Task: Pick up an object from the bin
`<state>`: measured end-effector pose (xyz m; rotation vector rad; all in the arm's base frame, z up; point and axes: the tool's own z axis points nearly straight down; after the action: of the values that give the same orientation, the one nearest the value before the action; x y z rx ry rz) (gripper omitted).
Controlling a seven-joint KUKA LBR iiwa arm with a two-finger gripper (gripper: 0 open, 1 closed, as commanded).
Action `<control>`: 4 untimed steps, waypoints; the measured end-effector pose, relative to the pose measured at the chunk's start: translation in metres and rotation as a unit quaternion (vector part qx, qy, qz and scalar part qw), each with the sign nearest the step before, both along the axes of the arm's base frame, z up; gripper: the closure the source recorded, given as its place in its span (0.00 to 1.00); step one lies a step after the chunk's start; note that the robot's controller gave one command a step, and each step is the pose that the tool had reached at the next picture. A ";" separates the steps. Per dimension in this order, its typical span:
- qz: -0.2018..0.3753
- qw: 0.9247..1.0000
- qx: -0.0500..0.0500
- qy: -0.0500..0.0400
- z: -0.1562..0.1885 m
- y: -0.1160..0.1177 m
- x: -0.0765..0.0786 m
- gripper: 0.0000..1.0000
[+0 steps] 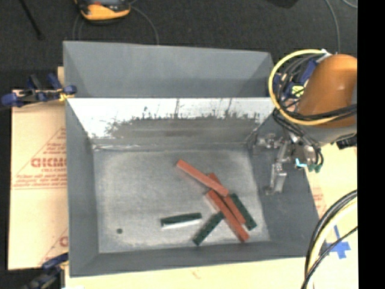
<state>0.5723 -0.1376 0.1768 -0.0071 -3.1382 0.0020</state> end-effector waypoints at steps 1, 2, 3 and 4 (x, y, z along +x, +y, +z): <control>0.001 1.000 -0.001 -0.004 0.005 0.001 0.002 0.00; 0.029 1.000 -0.002 -0.007 -0.026 0.020 -0.012 0.00; 0.025 1.000 0.000 -0.005 -0.069 0.048 0.022 0.00; -0.118 0.993 0.000 -0.006 -0.099 0.083 -0.025 1.00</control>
Offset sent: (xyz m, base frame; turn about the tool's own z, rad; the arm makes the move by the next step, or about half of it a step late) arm -0.0406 0.0628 -0.0898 -0.1723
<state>0.5470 -0.0549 0.0778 -0.3785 -3.1269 0.0009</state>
